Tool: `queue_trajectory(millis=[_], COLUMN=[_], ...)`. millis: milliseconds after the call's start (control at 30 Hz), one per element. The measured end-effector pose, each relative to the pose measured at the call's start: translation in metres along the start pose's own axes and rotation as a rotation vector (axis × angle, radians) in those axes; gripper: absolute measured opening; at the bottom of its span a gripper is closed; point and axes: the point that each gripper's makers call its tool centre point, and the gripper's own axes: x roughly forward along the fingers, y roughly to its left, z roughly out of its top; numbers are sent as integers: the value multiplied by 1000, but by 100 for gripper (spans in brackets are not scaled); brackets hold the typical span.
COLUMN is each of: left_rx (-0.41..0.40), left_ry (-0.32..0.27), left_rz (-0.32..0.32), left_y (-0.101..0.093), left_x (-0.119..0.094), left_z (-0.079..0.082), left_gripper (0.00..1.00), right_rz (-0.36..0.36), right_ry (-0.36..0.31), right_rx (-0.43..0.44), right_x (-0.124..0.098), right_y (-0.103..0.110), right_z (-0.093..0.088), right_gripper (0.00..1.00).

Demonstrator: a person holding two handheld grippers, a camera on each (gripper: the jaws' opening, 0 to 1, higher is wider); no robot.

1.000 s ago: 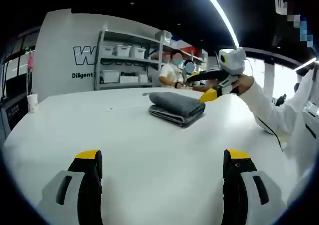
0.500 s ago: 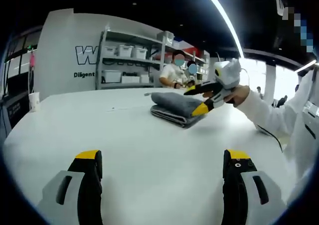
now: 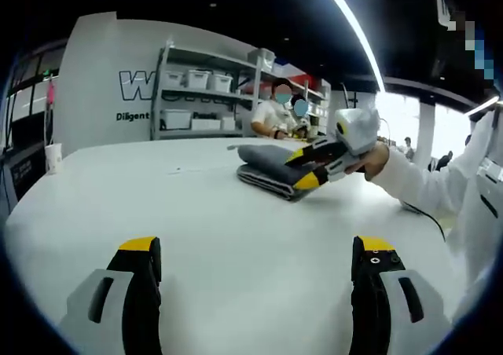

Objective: Open the folded towel by lifting each exposed corner and separating the folded layers until the towel lies flat within the target outline without major curled edges

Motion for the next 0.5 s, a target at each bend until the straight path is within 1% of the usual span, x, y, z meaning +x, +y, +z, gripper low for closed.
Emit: queue_trajectory(millis=[133,167,233,433,500], left_rx=[-3,-4,-5,-10,-11], left_ry=[2,2,5,2,2], left_rz=[0,0,1,3,2], left_y=[0,0,0,1,2], left_x=[0,0,0,0,0], left_z=[-1,-1,-1,-1,-1], left_gripper=[100,100,100,100,100], right_rz=[-4,-3,5,-17,-22], right_ry=[-1,-4,-23,-45,-57], right_rx=[-10,-7,0,25,55], right_x=[0,0,0,-3,-5], right_y=[0,0,0,-6,-8], right_z=[0,0,1,2,4], right_gripper=[25,22,12,5,4])
